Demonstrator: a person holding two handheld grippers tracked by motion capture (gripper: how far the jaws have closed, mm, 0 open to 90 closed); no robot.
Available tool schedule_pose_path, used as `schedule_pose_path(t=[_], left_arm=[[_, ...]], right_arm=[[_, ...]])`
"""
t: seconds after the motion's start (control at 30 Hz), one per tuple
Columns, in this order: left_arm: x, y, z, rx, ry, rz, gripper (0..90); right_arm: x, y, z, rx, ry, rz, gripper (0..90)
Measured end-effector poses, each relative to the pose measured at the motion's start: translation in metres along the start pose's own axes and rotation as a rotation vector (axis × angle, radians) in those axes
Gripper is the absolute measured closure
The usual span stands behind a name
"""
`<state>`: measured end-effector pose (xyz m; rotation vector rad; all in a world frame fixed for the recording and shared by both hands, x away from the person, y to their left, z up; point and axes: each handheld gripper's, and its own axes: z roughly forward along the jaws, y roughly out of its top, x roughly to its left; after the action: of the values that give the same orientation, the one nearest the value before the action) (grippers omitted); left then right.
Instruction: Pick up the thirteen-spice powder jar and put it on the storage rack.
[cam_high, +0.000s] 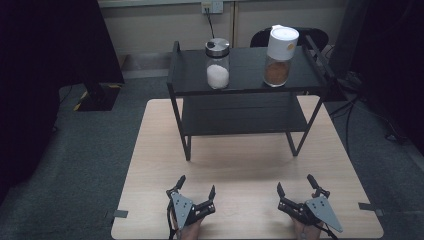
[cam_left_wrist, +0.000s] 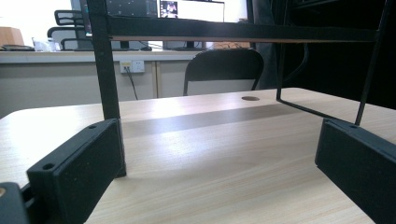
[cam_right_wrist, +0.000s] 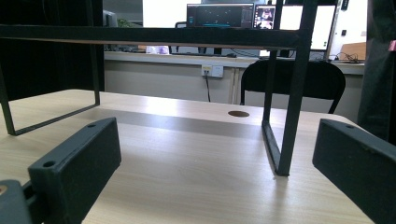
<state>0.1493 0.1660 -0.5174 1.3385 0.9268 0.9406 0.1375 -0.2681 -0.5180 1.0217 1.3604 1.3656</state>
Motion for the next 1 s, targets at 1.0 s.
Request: schedule_pose_path(t=[1.0], left_arm=[[0.0000,0.0000,0.0000,0.000,0.000,0.000,0.0]], right_arm=[[-0.0015,0.0020,0.0014,0.015,-0.011,0.032,0.0]])
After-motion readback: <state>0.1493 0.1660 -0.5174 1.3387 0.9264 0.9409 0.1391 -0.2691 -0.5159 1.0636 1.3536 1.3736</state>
